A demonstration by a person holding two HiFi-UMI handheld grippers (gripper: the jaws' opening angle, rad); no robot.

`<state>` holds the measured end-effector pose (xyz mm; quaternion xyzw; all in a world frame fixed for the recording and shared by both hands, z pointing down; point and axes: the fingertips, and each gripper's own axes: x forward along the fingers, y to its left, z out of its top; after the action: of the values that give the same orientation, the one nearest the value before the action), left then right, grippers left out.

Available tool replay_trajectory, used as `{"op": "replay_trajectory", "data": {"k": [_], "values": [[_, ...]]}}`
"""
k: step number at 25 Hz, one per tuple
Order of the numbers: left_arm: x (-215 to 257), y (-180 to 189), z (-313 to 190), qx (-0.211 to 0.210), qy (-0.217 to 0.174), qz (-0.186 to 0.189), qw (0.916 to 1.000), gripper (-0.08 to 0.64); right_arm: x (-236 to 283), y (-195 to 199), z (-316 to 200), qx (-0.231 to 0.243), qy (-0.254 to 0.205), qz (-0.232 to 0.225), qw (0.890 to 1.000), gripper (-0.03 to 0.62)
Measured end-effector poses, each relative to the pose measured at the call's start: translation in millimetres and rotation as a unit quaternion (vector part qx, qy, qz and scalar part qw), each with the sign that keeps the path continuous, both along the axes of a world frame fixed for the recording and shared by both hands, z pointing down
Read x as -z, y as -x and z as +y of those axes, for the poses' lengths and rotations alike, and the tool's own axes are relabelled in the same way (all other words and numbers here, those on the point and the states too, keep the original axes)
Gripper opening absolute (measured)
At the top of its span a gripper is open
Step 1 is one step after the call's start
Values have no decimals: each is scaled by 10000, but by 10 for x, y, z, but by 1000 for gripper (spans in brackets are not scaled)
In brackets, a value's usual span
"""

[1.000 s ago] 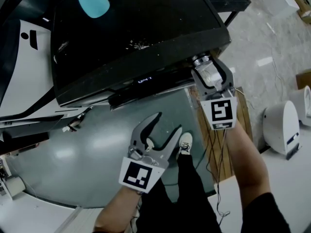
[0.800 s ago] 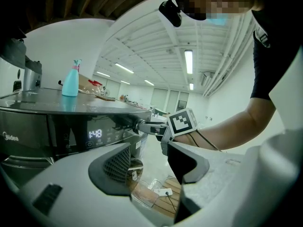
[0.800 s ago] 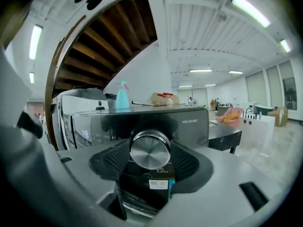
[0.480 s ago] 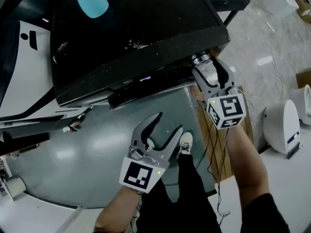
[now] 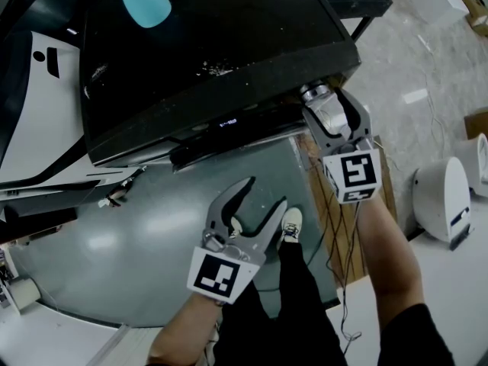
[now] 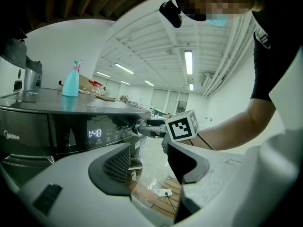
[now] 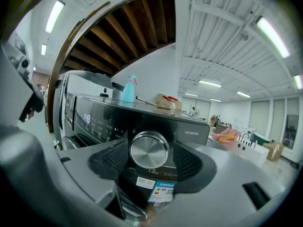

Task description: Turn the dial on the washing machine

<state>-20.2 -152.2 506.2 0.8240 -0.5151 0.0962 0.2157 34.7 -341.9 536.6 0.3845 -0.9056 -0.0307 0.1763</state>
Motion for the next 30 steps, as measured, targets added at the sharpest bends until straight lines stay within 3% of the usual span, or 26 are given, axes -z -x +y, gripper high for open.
{"op": "replay_trajectory", "data": {"k": [6,11,18,23,25,30], "values": [[-10,-11,15,-14,11,-3,10000,224,-95,64,63,220,-954,1345,9861,296],[-20,11,21,8,31,6,10000,224,-138,79,34,247,-1264,1714,9767,280],[-29,38,0,19,26,0,10000,224,-125,58,17,46,-729,1118,9910,265],[-45,40,-17,14,13,0,10000,224,-103,30,-22,17,236,-127,9996,264],[-40,30,-17,8,13,5,10000,224,-81,17,-44,48,337,-437,9985,265],[-46,17,-20,8,33,26,10000,224,-76,39,9,61,177,-116,9998,290]]}}
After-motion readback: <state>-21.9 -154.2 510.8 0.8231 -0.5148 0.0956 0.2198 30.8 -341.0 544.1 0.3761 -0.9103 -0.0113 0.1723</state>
